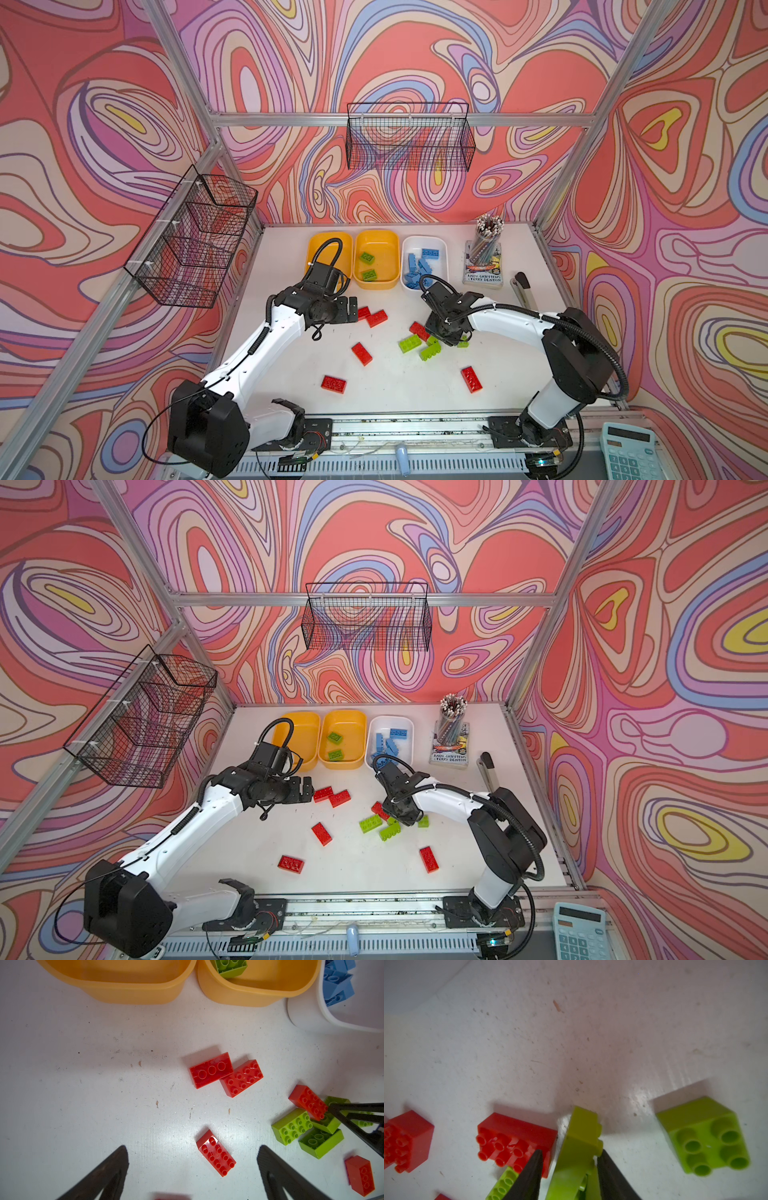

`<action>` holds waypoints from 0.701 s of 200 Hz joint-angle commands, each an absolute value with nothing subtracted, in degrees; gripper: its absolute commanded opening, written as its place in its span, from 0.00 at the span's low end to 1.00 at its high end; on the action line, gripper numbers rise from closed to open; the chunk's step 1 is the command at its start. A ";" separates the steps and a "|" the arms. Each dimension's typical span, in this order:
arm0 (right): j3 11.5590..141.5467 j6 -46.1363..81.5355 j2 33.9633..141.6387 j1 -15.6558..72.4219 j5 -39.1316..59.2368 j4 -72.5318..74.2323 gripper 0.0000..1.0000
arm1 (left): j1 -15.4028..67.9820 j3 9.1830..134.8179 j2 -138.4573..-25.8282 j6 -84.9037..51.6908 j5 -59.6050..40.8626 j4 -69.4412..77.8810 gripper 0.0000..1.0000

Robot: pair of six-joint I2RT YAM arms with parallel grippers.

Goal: Sort the legos into containers by color
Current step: 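Close the right gripper on the green brick and lift it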

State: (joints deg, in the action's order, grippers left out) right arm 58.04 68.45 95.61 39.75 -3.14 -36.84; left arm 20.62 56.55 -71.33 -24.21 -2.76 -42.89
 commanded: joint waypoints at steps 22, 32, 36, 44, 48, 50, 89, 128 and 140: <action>58.14 68.38 98.74 39.93 -5.55 -37.32 0.42 | 20.35 54.61 -69.63 -24.48 -2.94 -41.53 1.00; 58.05 68.23 99.37 39.90 -5.28 -37.03 0.42 | 20.31 54.33 -69.38 -24.52 -2.87 -41.74 1.00; 58.02 68.13 99.58 39.97 -5.17 -36.88 0.41 | 20.37 54.25 -69.29 -24.44 -2.83 -41.82 1.00; 58.05 68.12 99.97 39.96 -5.05 -36.78 0.41 | 20.32 54.07 -69.08 -24.27 -2.64 -41.92 1.00; 58.02 68.05 100.09 39.97 -5.08 -36.70 0.41 | 20.32 53.97 -68.91 -24.10 -2.47 -41.97 1.00; 58.08 68.08 100.17 39.94 -5.09 -36.62 0.41 | 20.31 53.97 -68.82 -24.07 -2.42 -42.00 1.00; 59.23 68.11 99.76 39.90 -5.68 -37.41 0.41 | 20.29 54.47 -68.47 -23.29 -1.63 -42.64 1.00; 60.96 67.44 97.83 39.90 -6.77 -40.20 0.41 | 18.60 54.76 -69.23 -23.81 -3.64 -41.93 1.00; 61.32 66.99 97.40 39.96 -7.19 -41.10 0.40 | 18.12 54.84 -69.34 -23.91 -4.34 -41.78 1.00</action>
